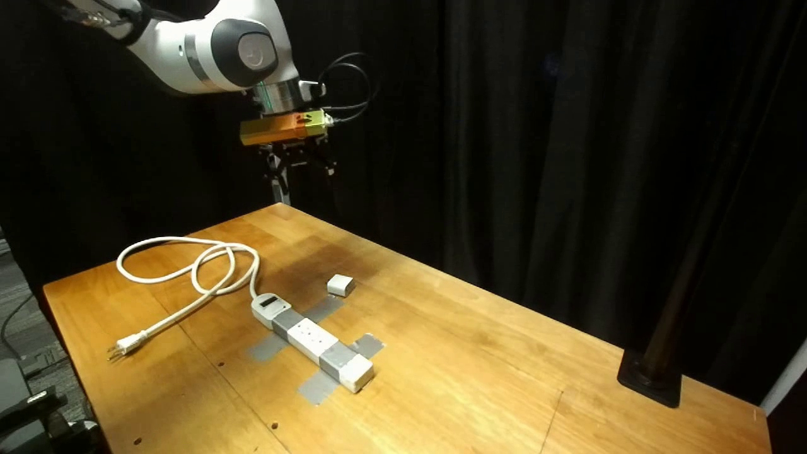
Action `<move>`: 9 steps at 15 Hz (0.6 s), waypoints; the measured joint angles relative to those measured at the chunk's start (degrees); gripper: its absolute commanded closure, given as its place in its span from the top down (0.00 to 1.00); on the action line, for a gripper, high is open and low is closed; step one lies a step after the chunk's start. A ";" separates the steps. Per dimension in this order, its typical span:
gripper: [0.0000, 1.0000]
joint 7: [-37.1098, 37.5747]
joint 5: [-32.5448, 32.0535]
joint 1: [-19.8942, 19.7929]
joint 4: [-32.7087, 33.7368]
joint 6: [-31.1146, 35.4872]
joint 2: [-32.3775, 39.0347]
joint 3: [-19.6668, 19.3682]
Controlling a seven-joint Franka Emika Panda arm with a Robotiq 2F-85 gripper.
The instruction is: Pick up the charger from the table and put it on the adapter
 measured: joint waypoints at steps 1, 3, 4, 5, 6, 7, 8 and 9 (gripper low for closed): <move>1.00 0.55 -1.54 -0.37 0.30 0.05 0.35 -0.57; 1.00 1.29 -2.90 -1.22 0.65 -2.12 1.13 -1.25; 1.00 1.90 -2.98 -1.63 0.74 -3.57 1.63 -1.46; 1.00 2.68 -2.94 -2.08 0.94 -5.75 2.28 -1.55; 1.00 3.38 -2.75 -2.51 1.36 -8.08 3.08 -1.54; 1.00 3.90 -2.43 -2.88 1.89 -9.87 3.97 -1.53; 1.00 4.21 -2.25 -3.13 2.43 -10.77 4.84 -1.53; 1.00 4.41 -2.19 -3.26 2.88 -11.06 5.52 -1.53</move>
